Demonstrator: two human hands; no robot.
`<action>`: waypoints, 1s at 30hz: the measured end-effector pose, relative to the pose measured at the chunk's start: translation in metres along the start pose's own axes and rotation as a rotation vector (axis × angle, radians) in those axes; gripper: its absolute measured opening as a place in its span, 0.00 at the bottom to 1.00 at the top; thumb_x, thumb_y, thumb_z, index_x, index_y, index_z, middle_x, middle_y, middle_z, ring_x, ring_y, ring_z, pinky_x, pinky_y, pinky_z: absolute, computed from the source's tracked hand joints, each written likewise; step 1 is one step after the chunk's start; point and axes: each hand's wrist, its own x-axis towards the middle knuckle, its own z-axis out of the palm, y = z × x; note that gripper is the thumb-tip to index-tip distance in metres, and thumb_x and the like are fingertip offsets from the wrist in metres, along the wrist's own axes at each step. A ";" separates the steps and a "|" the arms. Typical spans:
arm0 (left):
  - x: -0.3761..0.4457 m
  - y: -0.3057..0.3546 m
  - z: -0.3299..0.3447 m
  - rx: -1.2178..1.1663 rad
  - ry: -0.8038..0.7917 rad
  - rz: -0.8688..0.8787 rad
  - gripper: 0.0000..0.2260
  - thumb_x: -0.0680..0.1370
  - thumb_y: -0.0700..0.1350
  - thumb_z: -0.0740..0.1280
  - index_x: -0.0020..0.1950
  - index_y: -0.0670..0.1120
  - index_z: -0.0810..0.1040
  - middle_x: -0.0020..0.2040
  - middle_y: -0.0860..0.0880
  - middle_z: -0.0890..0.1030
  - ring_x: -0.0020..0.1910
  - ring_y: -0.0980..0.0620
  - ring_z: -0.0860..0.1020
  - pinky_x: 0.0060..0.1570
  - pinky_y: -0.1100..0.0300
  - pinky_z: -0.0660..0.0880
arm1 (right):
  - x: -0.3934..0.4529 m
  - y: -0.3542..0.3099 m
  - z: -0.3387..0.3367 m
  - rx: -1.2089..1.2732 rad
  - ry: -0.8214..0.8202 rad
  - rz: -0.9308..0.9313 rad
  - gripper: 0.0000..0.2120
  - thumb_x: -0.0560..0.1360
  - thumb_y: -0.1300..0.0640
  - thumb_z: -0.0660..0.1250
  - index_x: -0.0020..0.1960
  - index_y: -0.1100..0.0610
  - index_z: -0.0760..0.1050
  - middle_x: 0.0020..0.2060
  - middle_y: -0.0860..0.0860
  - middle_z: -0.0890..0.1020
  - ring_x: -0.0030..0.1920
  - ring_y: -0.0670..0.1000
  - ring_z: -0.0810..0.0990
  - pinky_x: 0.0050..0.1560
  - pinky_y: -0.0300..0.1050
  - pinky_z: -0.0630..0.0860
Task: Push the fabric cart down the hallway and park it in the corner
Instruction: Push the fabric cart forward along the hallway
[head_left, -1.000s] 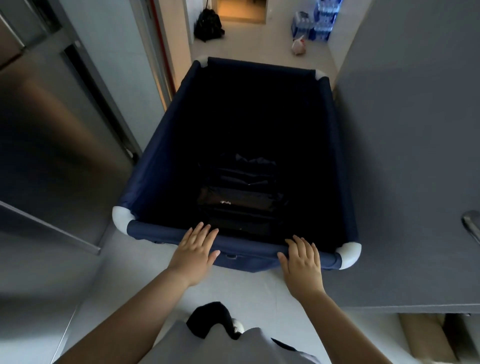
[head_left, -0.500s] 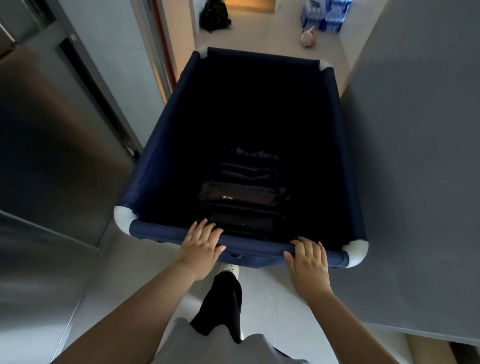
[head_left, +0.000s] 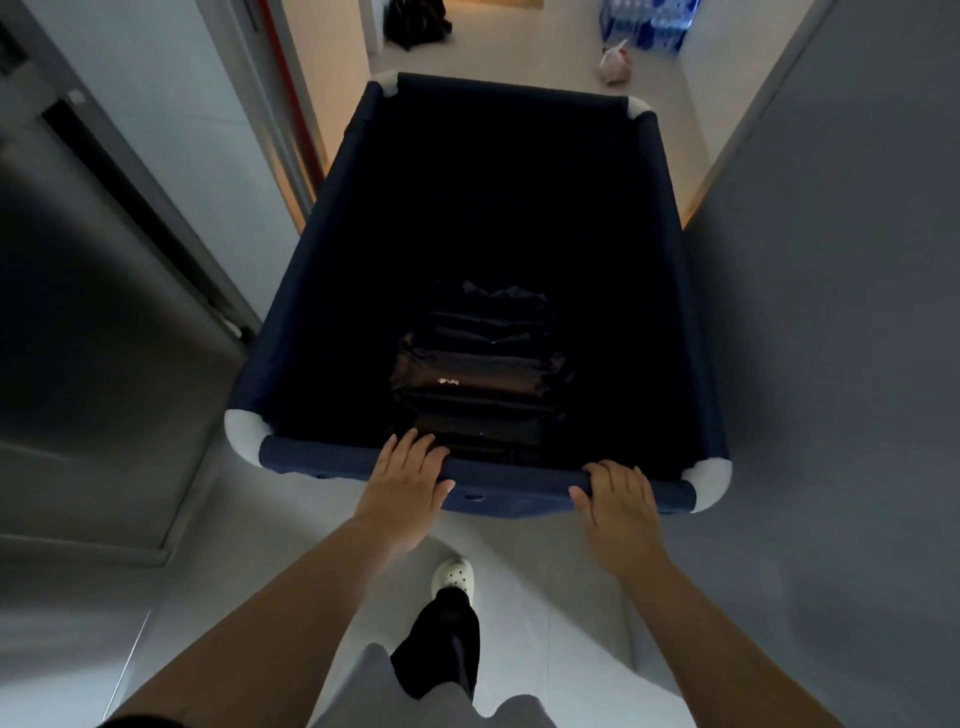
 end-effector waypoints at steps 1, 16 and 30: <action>0.012 -0.002 -0.003 -0.001 0.001 0.002 0.22 0.81 0.54 0.49 0.72 0.47 0.57 0.75 0.47 0.60 0.75 0.47 0.52 0.74 0.49 0.43 | 0.012 -0.001 -0.002 0.004 0.007 -0.002 0.26 0.75 0.45 0.49 0.55 0.63 0.76 0.50 0.59 0.81 0.52 0.61 0.79 0.64 0.60 0.68; 0.186 -0.046 -0.033 -0.032 -0.013 0.048 0.23 0.81 0.55 0.51 0.73 0.46 0.58 0.75 0.47 0.61 0.75 0.46 0.53 0.74 0.49 0.42 | 0.187 0.000 -0.017 -0.026 -0.075 -0.021 0.21 0.79 0.48 0.56 0.66 0.60 0.69 0.62 0.56 0.75 0.64 0.57 0.71 0.73 0.53 0.53; 0.336 -0.081 -0.063 -0.040 -0.032 0.064 0.25 0.80 0.57 0.52 0.73 0.48 0.56 0.75 0.48 0.60 0.75 0.49 0.53 0.73 0.52 0.41 | 0.335 -0.003 -0.039 -0.080 -0.122 -0.009 0.31 0.77 0.40 0.39 0.70 0.58 0.62 0.68 0.53 0.69 0.71 0.53 0.63 0.74 0.50 0.49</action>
